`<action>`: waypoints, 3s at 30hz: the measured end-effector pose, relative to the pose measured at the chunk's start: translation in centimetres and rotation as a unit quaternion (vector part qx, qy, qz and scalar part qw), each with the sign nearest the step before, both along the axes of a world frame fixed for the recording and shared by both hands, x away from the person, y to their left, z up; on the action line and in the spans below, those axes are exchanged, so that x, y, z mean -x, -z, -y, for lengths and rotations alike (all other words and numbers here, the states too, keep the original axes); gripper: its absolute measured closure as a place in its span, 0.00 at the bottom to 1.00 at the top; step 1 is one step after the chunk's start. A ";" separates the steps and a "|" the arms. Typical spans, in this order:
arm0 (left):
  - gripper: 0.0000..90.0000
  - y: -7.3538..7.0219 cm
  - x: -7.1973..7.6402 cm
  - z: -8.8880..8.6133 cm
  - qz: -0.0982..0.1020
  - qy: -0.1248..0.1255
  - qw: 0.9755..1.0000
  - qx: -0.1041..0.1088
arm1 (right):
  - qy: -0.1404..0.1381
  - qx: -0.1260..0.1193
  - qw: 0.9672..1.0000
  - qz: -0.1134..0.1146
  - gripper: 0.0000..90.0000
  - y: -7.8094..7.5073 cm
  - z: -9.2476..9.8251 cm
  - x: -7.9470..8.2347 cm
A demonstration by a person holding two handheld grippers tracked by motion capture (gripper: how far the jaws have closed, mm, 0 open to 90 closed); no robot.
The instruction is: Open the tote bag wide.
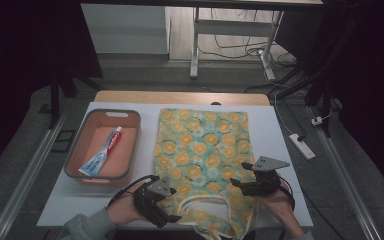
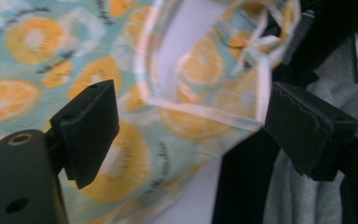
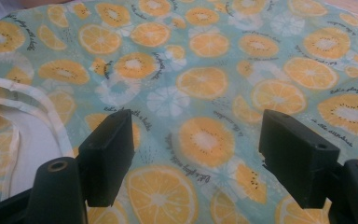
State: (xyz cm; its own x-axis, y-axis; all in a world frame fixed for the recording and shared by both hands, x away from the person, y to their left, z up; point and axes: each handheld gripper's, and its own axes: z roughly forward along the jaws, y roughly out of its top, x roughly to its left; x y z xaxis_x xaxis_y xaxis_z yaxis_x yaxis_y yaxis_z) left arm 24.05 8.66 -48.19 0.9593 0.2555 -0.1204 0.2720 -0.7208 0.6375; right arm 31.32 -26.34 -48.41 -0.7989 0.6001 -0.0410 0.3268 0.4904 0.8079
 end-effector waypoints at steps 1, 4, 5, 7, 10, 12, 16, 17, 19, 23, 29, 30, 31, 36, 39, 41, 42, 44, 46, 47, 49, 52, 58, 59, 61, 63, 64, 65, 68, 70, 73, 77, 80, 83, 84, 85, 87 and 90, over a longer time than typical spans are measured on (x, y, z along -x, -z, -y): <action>0.18 0.3 0.1 0.3 0.004 0.003 1.000 -0.008 | 0.000 0.000 1.000 0.000 0.29 0.0 0.0 0.0; 0.18 1.3 0.2 1.1 0.017 0.004 0.999 -0.038 | 0.000 0.001 1.000 0.000 0.29 0.0 0.0 0.0; 0.24 1.7 0.1 1.3 0.022 0.002 0.998 -0.051 | -0.001 0.001 1.000 0.001 0.29 0.0 0.0 0.0; 0.29 2.2 -0.1 1.5 0.029 -0.014 0.997 -0.066 | -0.001 0.002 1.000 0.001 0.29 0.0 0.0 0.1; 0.49 2.7 -0.9 1.3 0.015 -0.021 0.998 -0.062 | -0.002 0.002 1.000 0.001 0.29 0.0 0.0 0.0; 0.61 2.9 -1.2 1.1 0.013 -0.026 0.998 -0.063 | -0.002 0.002 1.000 0.000 0.29 0.0 0.0 0.0; 0.86 3.2 -1.5 1.0 0.010 -0.030 0.997 -0.072 | -0.002 0.005 1.000 0.001 0.29 0.0 0.0 0.1; 0.90 3.0 -1.5 0.9 0.009 -0.028 0.997 -0.067 | -0.001 0.005 1.000 0.001 0.29 0.0 0.0 0.1; 0.94 2.7 -1.5 0.6 0.007 -0.027 0.998 -0.054 | -0.001 0.007 1.000 0.002 0.29 -0.1 0.0 0.1; 0.98 1.4 -1.6 -0.3 0.007 -0.033 0.999 -0.019 | -0.004 0.006 1.000 0.003 0.30 -0.2 -0.1 0.2; 0.98 -0.9 -2.5 -1.9 0.024 -0.066 0.997 0.033 | -0.020 -0.001 1.000 0.003 0.30 -1.1 -0.7 0.8; 0.98 -1.2 -2.7 -2.1 0.030 -0.076 0.996 0.036 | -0.027 -0.001 1.000 0.003 0.30 -1.3 -0.9 1.0; 0.98 -1.4 -2.8 -2.2 0.035 -0.082 0.995 0.036 | -0.036 0.000 0.999 0.001 0.30 -1.5 -1.2 1.3; 0.99 -2.3 -4.1 -2.9 0.046 -0.129 0.989 0.053 | -0.079 -0.012 0.997 -0.011 0.29 -2.7 -2.6 2.9; 0.98 -2.9 -4.9 -3.1 0.054 -0.146 0.986 0.059 | -0.109 -0.006 0.994 -0.020 0.25 -3.2 -4.0 4.2; 0.98 -3.2 -5.4 -3.3 0.056 -0.154 0.985 0.063 | -0.130 0.012 0.991 -0.028 0.20 -3.0 -5.5 5.4; 0.98 -3.4 -5.6 -3.3 0.060 -0.159 0.983 0.063 | -0.130 0.012 0.991 -0.028 0.20 -3.0 -5.5 5.4; 0.98 -3.5 -6.1 -3.2 0.067 -0.169 0.981 0.062 | -0.140 0.036 0.989 -0.040 0.18 -2.0 -6.8 5.7; 0.98 -3.8 -6.6 -3.3 0.065 -0.175 0.980 0.066 | -0.134 0.043 0.989 -0.041 0.18 -1.7 -7.1 5.6; 0.98 -3.8 -6.8 -3.3 0.067 -0.178 0.979 0.067 | -0.130 0.051 0.989 -0.044 0.17 -1.4 -7.3 5.5; 0.98 -4.0 -7.3 -3.3 0.066 -0.183 0.978 0.069 | -0.127 0.064 0.988 -0.052 0.17 -0.6 -7.8 5.3; 0.98 -4.2 -7.8 -3.4 0.066 -0.190 0.977 0.074 | -0.130 0.087 0.986 -0.057 0.20 0.0 -8.2 5.2; 0.98 -4.3 -8.3 -3.8 0.063 -0.198 0.975 0.078 | -0.106 0.131 0.984 -0.058 0.72 2.0 -8.7 3.8; 0.98 -4.3 -8.3 -3.9 0.062 -0.198 0.975 0.078 | -0.109 0.131 0.983 -0.061 0.83 2.1 -8.7 3.6; 0.98 -4.3 -8.4 -4.1 0.062 -0.200 0.975 0.080 | -0.107 0.135 0.983 -0.058 0.92 2.1 -8.6 3.4; 0.98 -4.3 -8.4 -4.3 0.062 -0.201 0.974 0.080 | -0.106 0.136 0.984 -0.052 0.99 1.9 -8.4 3.3; 0.98 -4.3 -8.5 -4.4 0.062 -0.201 0.974 0.080 | -0.112 0.124 0.985 -0.038 0.99 0.9 -8.4 3.6; 0.98 -4.4 -8.5 -4.5 0.063 -0.203 0.974 0.081 | -0.117 0.114 0.986 -0.025 0.99 0.0 -8.4 3.8; 0.98 -4.5 -8.6 -4.7 0.064 -0.207 0.973 0.083 | -0.112 0.083 0.990 0.029 0.99 -3.1 -8.4 3.9; 0.98 -4.5 -8.8 -4.7 0.064 -0.209 0.972 0.084 | -0.093 0.080 0.991 0.056 0.99 -4.7 -8.1 3.2; 0.98 -4.4 -9.1 -4.4 0.063 -0.210 0.972 0.080 | -0.053 0.082 0.993 0.062 0.99 -5.5 -7.0 0.4; 0.97 -4.0 -9.5 -3.8 0.061 -0.208 0.974 0.070 | -0.012 0.079 0.996 0.024 0.99 -4.2 -5.5 -4.4; 0.97 -3.5 -9.9 -3.2 0.058 -0.207 0.975 0.058 | -0.001 0.075 0.997 -0.017 0.99 -2.4 -5.2 -7.3; 0.97 -2.9 -10.4 -2.3 0.056 -0.206 0.976 0.042 | 0.001 0.090 0.995 -0.041 0.99 -0.9 -5.3 -8.4; 0.96 -2.6 -10.6 -2.0 0.055 -0.206 0.976 0.035 | 0.001 0.094 0.994 -0.056 0.99 -0.2 -5.3 -8.7; 0.96 -2.4 -10.7 -1.7 0.053 -0.204 0.977 0.031 | 0.005 0.110 0.991 -0.077 0.99 1.3 -5.3 -9.1; 0.96 -2.0 -10.9 -1.2 0.049 -0.202 0.978 0.027 | 0.005 0.114 0.990 -0.083 0.99 1.7 -5.2 -9.2; 0.96 -1.5 -11.2 -0.7 0.046 -0.199 0.979 0.018 | 0.006 0.111 0.988 -0.104 0.89 2.3 -4.7 -9.2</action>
State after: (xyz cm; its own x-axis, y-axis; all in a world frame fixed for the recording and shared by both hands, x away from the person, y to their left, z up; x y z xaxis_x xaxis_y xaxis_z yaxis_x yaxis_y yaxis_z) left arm 35.29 9.33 -46.66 0.7916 0.6086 -0.0549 0.4676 -0.5455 0.6955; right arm 40.56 -21.66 -50.75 -0.7970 0.6040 -0.0092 0.4807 0.6434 0.5959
